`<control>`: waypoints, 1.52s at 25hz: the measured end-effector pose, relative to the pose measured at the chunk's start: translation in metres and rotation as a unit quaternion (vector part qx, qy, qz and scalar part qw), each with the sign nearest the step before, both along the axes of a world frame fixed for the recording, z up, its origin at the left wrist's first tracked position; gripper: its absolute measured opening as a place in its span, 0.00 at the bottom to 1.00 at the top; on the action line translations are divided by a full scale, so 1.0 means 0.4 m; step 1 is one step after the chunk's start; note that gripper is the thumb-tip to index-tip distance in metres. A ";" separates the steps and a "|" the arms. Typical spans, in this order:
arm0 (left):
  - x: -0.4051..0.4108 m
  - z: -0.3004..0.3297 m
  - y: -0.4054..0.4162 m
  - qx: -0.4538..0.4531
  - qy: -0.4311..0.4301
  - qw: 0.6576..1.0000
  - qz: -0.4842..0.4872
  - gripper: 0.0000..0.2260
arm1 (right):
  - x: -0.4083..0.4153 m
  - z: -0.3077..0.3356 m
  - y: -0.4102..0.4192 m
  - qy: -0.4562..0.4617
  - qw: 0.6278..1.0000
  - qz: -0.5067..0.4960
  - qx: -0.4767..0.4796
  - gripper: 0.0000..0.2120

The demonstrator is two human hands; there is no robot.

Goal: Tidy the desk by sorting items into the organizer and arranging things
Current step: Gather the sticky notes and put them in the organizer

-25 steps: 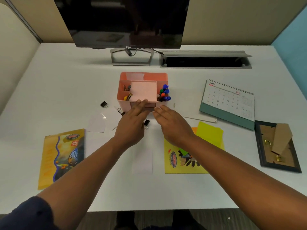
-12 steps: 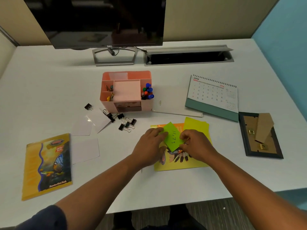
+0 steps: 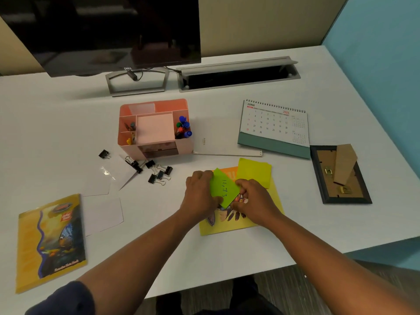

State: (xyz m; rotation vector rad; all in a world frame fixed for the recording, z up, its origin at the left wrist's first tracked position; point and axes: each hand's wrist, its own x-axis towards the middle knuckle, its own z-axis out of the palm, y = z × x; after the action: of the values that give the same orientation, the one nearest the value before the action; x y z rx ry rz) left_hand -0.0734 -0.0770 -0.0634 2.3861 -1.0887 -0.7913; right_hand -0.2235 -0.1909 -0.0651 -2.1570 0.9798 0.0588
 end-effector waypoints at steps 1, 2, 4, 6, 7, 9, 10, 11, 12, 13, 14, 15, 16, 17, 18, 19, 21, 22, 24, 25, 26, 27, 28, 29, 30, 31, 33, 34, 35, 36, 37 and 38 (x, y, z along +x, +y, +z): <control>0.004 0.006 -0.007 0.016 0.005 1.000 0.010 0.35 | 0.002 0.000 -0.001 -0.002 1.000 -0.006 0.005 0.33; 0.009 0.008 -0.013 0.030 0.011 0.999 0.020 0.37 | 0.002 0.001 -0.002 -0.005 1.000 -0.012 0.010 0.33; 0.021 0.009 -0.020 0.047 0.026 0.998 0.038 0.39 | 0.004 0.001 -0.006 -0.008 1.000 -0.021 0.018 0.31; 0.023 0.009 -0.022 0.054 0.024 0.997 0.045 0.39 | 0.006 0.002 -0.005 -0.010 0.999 -0.026 0.024 0.31; 0.022 0.007 -0.021 0.052 0.022 0.997 0.047 0.37 | 0.007 0.003 -0.006 -0.011 0.999 -0.026 0.027 0.31; 0.014 0.009 -0.015 0.028 0.034 0.997 0.059 0.30 | 0.008 0.005 -0.011 -0.007 0.999 -0.012 0.043 0.29; 0.010 0.009 -0.012 0.006 0.058 0.996 0.071 0.25 | 0.008 0.009 -0.018 -0.006 0.998 -0.010 0.054 0.27; 0.009 0.010 -0.008 -0.016 0.094 0.992 0.088 0.20 | 0.007 0.014 -0.029 -0.015 0.998 -0.026 0.062 0.23; 0.010 0.011 -0.003 -0.032 0.132 0.985 0.107 0.16 | 0.007 0.020 -0.043 -0.029 0.996 -0.059 0.058 0.19; 0.013 0.012 0.002 -0.042 0.164 0.977 0.126 0.13 | 0.005 0.025 -0.061 -0.036 0.995 -0.092 0.024 0.17; 0.017 0.013 0.007 -0.051 0.187 0.971 0.143 0.12 | 0.002 0.029 -0.082 -0.028 0.993 -0.107 -0.033 0.17; 0.021 0.013 0.011 -0.056 0.199 0.966 0.155 0.11 | -0.002 0.031 -0.105 0.000 0.991 -0.100 -0.084 0.21; 0.023 0.013 0.014 -0.060 0.206 0.964 0.159 0.11 | -0.005 0.033 -0.126 0.038 0.990 -0.077 -0.116 0.25; 0.023 0.015 0.017 -0.060 0.208 0.964 0.157 0.11 | -0.006 0.035 -0.145 0.081 0.987 -0.045 -0.130 0.29; 0.022 0.018 0.020 -0.059 0.209 0.964 0.152 0.11 | -0.004 0.037 -0.160 0.119 0.984 -0.013 -0.134 0.32; 0.022 0.018 0.022 -0.058 0.209 0.965 0.147 0.11 | -0.002 0.040 -0.170 0.154 0.978 0.013 -0.140 0.34; 0.020 0.017 0.025 -0.063 0.209 0.966 0.140 0.11 | 0.005 0.044 -0.183 0.201 0.966 0.039 -0.155 0.36; 0.019 0.017 0.026 -0.065 0.208 0.966 0.139 0.11 | 0.009 0.047 -0.187 0.211 0.963 0.044 -0.163 0.36; 0.017 0.016 0.024 -0.067 0.209 0.965 0.144 0.11 | 0.017 0.051 -0.191 0.224 0.958 0.040 -0.173 0.37; 0.016 0.015 0.023 -0.067 0.212 0.964 0.148 0.11 | 0.021 0.053 -0.193 0.226 0.959 0.030 -0.169 0.37; 0.016 0.013 0.023 -0.067 0.214 0.962 0.154 0.10 | 0.023 0.055 -0.195 0.222 0.962 0.017 -0.159 0.36; 0.015 0.013 0.022 -0.067 0.218 0.960 0.159 0.10 | 0.024 0.057 -0.197 0.216 0.966 0.002 -0.144 0.35; 0.016 0.013 0.022 -0.068 0.225 0.958 0.167 0.10 | 0.025 0.060 -0.196 0.207 0.970 -0.013 -0.126 0.31; 0.017 0.011 0.022 -0.070 0.234 0.954 0.173 0.10 | 0.023 0.057 -0.196 0.188 0.976 -0.033 -0.103 0.26; 0.017 0.011 0.023 -0.072 0.243 0.951 0.177 0.10 | 0.020 0.056 -0.193 0.156 0.983 -0.055 -0.080 0.18; 0.017 0.010 0.023 -0.073 0.250 0.949 0.178 0.11 | 0.016 0.054 -0.192 0.117 0.989 -0.076 -0.053 0.11; 0.016 0.013 0.023 -0.082 0.267 0.943 0.183 0.11 | 0.009 0.060 -0.193 0.019 0.994 -0.112 0.011 0.04; 0.017 0.015 0.022 -0.091 0.280 0.936 0.191 0.11 | 0.010 0.072 -0.193 -0.028 0.991 -0.125 0.042 0.05; 0.019 0.018 0.021 -0.101 0.297 0.928 0.203 0.10 | 0.013 0.088 -0.190 -0.067 0.986 -0.133 0.071 0.07; 0.023 0.023 0.021 -0.108 0.315 0.918 0.214 0.10 | 0.018 0.105 -0.183 -0.097 0.980 -0.137 0.104 0.08; 0.028 0.028 0.020 -0.110 0.330 0.911 0.223 0.11 | 0.026 0.119 -0.171 -0.116 0.973 -0.139 0.142 0.08; 0.033 0.033 0.018 -0.107 0.340 0.906 0.229 0.11 | 0.037 0.130 -0.154 -0.126 0.967 -0.135 0.174 0.08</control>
State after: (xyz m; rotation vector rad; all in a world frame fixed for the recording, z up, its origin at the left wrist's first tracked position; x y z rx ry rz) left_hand -0.0601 -0.0696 -0.0503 1.8248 -0.2945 -1.1257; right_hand -0.2087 -0.2526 -0.0129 -1.6504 1.0199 -0.1605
